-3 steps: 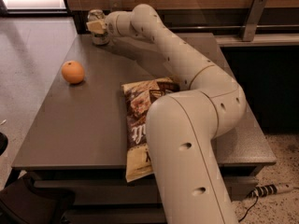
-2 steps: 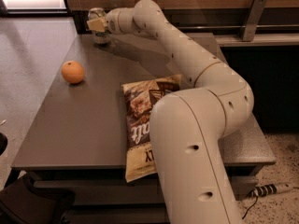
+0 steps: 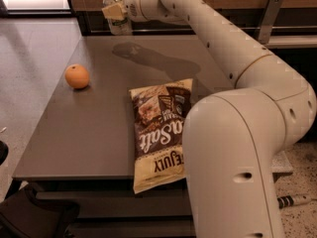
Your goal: Pick 7up can
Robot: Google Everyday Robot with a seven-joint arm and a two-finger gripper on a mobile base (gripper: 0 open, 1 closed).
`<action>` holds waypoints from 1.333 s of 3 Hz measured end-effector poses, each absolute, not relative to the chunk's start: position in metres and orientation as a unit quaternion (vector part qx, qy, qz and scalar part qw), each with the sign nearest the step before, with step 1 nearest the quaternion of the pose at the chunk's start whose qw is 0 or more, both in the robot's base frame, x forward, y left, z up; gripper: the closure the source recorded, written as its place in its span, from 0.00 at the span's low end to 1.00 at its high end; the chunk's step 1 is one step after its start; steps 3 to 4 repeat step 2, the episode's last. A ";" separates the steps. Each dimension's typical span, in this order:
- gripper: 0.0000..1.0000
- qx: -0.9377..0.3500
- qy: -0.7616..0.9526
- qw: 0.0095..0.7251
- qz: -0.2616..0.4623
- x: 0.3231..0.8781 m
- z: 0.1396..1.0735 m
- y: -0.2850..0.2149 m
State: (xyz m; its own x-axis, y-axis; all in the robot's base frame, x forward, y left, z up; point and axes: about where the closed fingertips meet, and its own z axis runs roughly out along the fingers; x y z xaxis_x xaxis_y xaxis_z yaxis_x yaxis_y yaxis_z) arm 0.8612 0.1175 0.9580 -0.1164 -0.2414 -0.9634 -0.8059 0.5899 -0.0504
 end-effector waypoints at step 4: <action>1.00 -0.385 0.680 0.577 0.236 0.841 1.008 0.087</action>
Offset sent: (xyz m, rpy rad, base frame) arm -0.0284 -0.0505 0.0799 -0.0054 -0.1506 -0.0176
